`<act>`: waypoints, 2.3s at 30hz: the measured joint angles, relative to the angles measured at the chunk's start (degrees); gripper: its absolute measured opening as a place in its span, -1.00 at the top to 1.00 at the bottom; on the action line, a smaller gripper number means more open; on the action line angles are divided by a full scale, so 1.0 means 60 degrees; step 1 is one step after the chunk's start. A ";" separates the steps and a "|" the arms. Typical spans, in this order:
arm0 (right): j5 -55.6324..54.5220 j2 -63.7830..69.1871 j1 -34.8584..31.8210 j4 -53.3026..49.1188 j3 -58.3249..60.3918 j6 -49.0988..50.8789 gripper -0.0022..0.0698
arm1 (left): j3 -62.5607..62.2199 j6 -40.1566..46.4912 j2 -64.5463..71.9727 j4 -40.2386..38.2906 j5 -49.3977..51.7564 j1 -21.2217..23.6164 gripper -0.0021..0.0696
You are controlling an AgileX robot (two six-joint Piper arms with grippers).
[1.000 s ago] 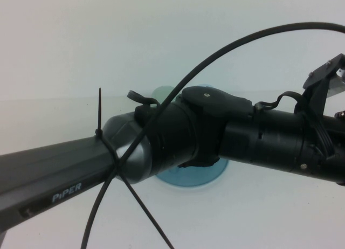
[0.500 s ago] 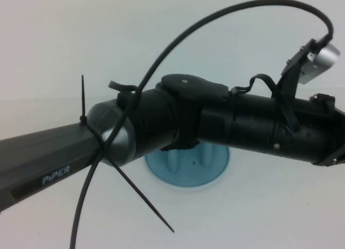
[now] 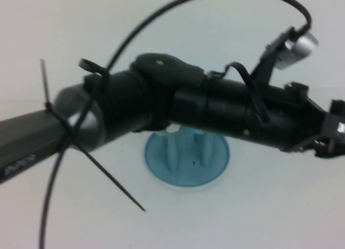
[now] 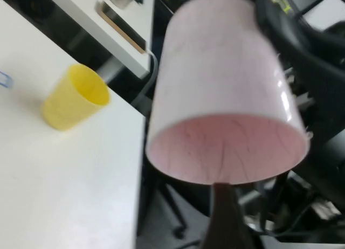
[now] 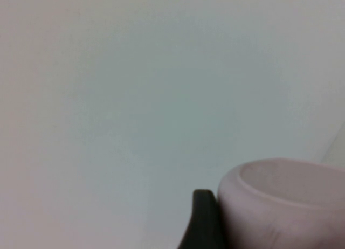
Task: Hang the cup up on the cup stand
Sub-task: Adjust the cup with two arms, then place the cup on the cup holder
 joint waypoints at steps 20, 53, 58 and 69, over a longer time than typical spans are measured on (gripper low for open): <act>0.2418 0.1900 0.0000 -0.5636 -0.2404 -0.2405 -0.58 | 0.1658 -0.1506 -0.6198 0.7533 -0.3209 0.3432 0.94; 0.8016 1.2659 0.1806 -0.0658 -0.8966 -1.4687 -0.58 | 0.6363 -0.4614 -1.0883 1.1839 -0.6369 0.3826 0.94; 0.8052 1.3107 0.1889 -0.0659 -0.9255 -1.4944 -0.58 | 0.6363 -0.4614 -1.0883 1.1836 -0.6335 0.3826 0.94; 0.8152 1.3929 0.1889 -0.0605 -0.9727 -1.5235 -0.58 | 0.6363 -0.4614 -1.0883 1.1836 -0.6298 0.3826 0.94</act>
